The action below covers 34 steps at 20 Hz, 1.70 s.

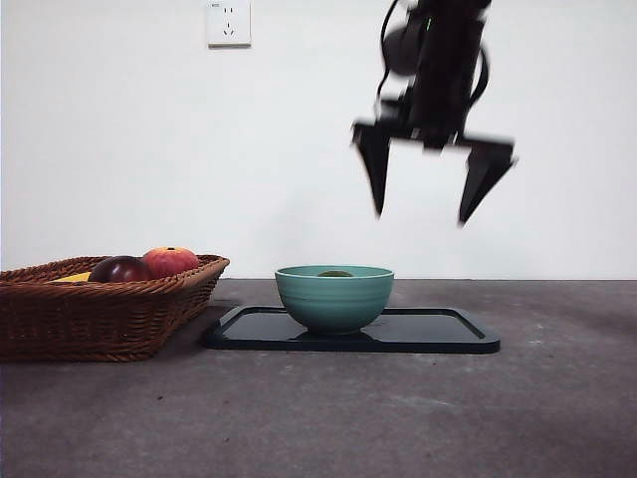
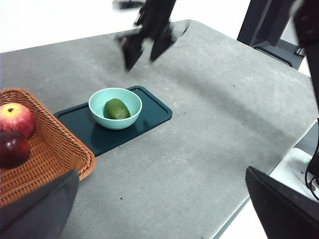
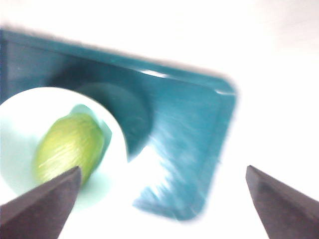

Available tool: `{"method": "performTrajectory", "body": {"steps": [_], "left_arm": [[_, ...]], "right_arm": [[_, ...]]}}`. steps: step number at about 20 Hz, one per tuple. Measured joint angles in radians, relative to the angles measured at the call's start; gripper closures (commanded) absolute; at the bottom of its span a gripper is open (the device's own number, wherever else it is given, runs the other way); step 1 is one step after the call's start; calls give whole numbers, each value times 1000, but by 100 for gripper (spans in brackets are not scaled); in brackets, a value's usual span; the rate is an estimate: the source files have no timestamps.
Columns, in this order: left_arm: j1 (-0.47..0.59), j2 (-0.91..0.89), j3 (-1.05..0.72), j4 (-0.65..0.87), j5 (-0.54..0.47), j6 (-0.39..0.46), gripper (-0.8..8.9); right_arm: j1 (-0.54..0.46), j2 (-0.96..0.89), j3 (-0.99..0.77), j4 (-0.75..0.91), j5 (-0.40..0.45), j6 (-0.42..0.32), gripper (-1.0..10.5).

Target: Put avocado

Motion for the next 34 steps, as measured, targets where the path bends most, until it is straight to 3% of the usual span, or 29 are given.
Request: {"method": "performTrajectory", "body": {"steps": [3, 6, 15, 18, 24, 29, 34], "left_arm": [[0, 0, 0, 0, 0, 0, 279], [0, 0, 0, 0, 0, 0, 280], [0, 0, 0, 0, 0, 0, 279], [0, 0, 0, 0, 0, 0, 280], [0, 0, 0, 0, 0, 0, 280], [0, 0, 0, -1, 0, 0, 280], [0, 0, 0, -2, 0, 0, 282]], "right_arm": [[37, -154, 9, -8, 115, -14, 387], [84, -289, -48, -8, 169, -24, 388], [167, -863, -557, -8, 391, -33, 388], [193, -1104, -757, 6, 360, -33, 388], [253, -1560, -1074, 94, 124, -84, 388], [255, -1796, -1158, 85, 122, -93, 388], [255, -1833, -1158, 78, 90, -98, 389]]}}
